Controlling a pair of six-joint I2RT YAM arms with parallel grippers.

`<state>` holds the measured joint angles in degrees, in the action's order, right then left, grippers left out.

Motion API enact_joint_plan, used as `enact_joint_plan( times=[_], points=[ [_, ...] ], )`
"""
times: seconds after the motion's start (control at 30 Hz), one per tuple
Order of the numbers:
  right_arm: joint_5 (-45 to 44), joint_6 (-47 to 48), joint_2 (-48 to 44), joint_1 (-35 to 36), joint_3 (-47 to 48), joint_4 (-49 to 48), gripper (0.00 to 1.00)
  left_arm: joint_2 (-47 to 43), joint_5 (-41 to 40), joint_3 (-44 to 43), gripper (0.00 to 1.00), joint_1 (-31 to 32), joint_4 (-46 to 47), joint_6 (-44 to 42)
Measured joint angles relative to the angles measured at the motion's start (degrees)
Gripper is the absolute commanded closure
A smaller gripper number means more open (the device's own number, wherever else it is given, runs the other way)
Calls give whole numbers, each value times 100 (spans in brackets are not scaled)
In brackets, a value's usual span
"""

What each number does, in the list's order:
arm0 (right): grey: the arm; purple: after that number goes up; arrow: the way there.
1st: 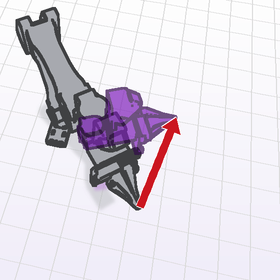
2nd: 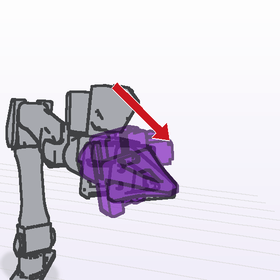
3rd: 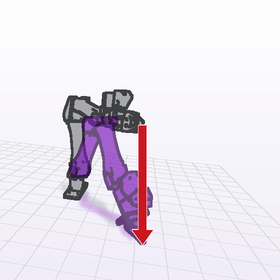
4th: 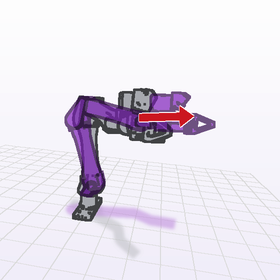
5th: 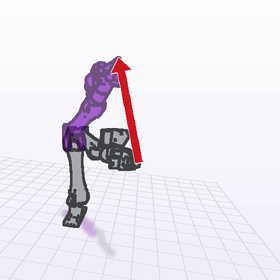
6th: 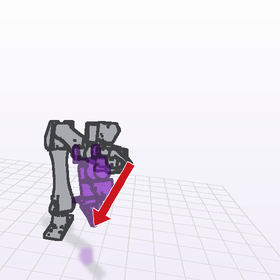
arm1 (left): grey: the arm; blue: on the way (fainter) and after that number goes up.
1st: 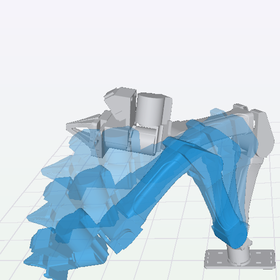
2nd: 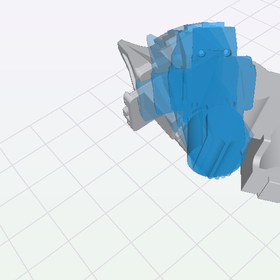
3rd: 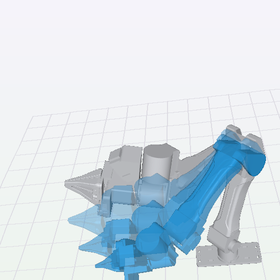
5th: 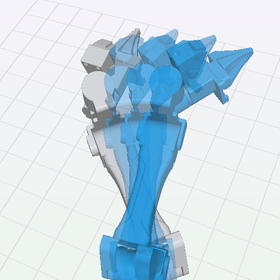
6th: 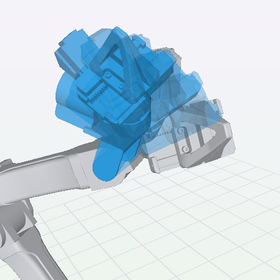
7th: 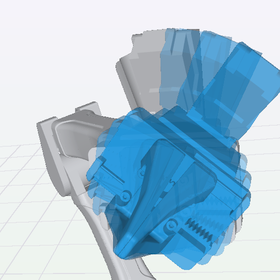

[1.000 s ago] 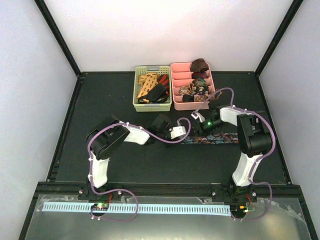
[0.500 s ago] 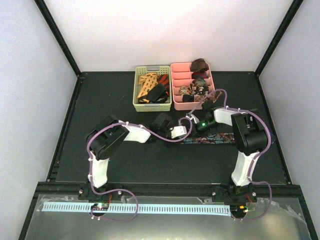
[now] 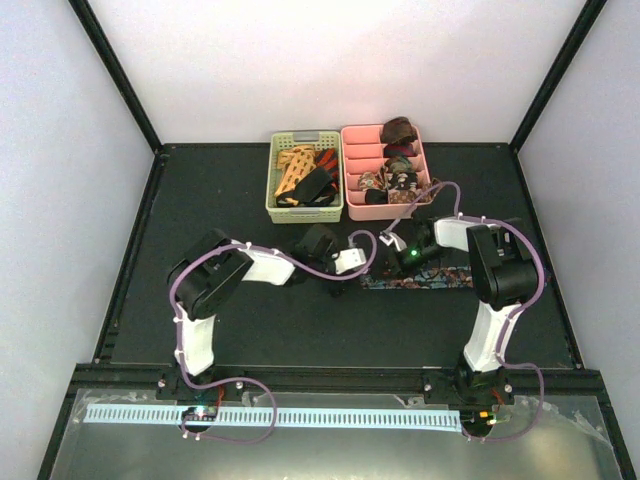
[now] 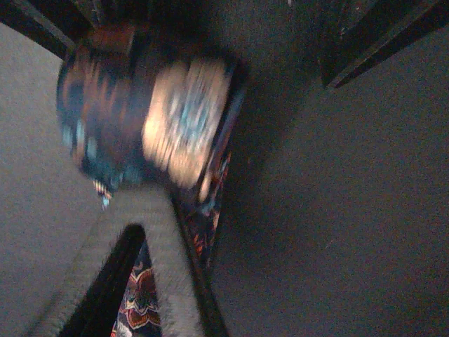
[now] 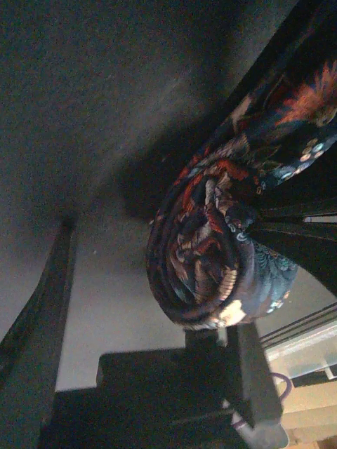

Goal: Roll the ties
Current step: Roll the tie at the center of the board.

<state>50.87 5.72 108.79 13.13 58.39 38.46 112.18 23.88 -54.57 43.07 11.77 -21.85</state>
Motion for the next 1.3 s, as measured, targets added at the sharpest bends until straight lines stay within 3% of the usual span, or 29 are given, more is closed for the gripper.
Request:
enact_joint_plan(
  times=[0.23,0.5,0.57,0.73,0.9,1.1,1.3],
  points=[
    [-306,15,-44,-101,-92,57,98,-190,367,608,19,-166,693,208],
    [-487,-24,-35,-101,-37,140,98,396,866,669,15,-79,2129,382],
    [-470,-15,63,-103,66,247,98,498,896,612,19,-50,2258,356],
    [-343,-2,337,-90,350,566,98,645,916,361,47,-22,2149,157],
    [-289,-2,472,28,566,566,98,538,855,225,58,-20,1591,-66],
    [-238,87,457,96,555,485,72,212,501,127,62,-11,647,-131],
    [-234,181,-85,-83,345,435,57,138,396,-101,60,2,-9,-177]
  ],
)
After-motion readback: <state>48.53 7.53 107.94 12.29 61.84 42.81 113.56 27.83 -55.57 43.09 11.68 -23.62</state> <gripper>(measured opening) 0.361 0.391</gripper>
